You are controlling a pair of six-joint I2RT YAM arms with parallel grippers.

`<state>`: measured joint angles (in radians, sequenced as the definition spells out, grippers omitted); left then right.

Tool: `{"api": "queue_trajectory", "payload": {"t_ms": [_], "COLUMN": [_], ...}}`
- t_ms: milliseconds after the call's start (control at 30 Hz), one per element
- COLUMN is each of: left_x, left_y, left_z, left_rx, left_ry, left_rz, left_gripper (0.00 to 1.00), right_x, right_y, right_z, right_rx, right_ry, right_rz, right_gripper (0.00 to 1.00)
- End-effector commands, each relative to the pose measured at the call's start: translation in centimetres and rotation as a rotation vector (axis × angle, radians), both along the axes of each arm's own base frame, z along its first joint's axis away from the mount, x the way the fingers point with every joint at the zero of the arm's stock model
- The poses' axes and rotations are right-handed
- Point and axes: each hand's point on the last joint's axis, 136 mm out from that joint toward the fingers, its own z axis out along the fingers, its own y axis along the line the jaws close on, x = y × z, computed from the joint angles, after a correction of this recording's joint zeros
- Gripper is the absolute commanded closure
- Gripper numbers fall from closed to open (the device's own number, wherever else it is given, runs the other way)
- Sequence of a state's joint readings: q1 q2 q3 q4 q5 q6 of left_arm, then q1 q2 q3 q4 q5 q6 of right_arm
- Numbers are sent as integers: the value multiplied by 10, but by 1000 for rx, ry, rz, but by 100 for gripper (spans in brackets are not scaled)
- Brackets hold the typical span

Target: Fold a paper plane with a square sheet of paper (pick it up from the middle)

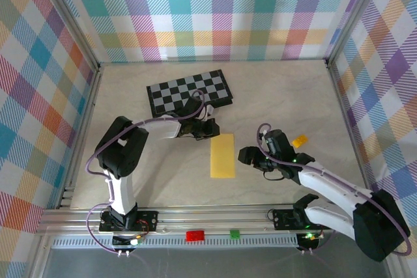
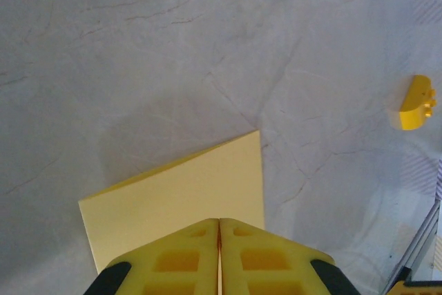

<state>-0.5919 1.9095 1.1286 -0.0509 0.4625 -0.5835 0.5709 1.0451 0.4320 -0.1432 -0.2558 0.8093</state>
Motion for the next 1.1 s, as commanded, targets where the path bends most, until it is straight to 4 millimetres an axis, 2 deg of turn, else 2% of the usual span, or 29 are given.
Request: {"api": "queue_trajectory", "payload": {"t_ms": [0,267,400,600,867,1067], "left_x": [-1,-17,-26,-29,-28,-29], "left_y": [0,22,34,38,35,36], "left_z": [-9,-55,-69,-71,-66,-66], "left_rx": [6,122,147,140,121,118], "left_ry": [40,101,122,128,121,123], "left_rz": [-18,-5,12,25,21,21], "left_gripper": [91,91,92,92,92,92], "right_x": [-2,-18,-27,-29,-20,-13], "right_y": [21,32,40,53,63,60], "right_z": [12,-2,-12,-14,-7,-9], "right_rx": [100,130,129,151,194,146], "right_ry": [47,192,253,272,236,225], "right_rz": [50,79,103,137,145,124], "right_gripper": [40,40,40,39,44,44]}}
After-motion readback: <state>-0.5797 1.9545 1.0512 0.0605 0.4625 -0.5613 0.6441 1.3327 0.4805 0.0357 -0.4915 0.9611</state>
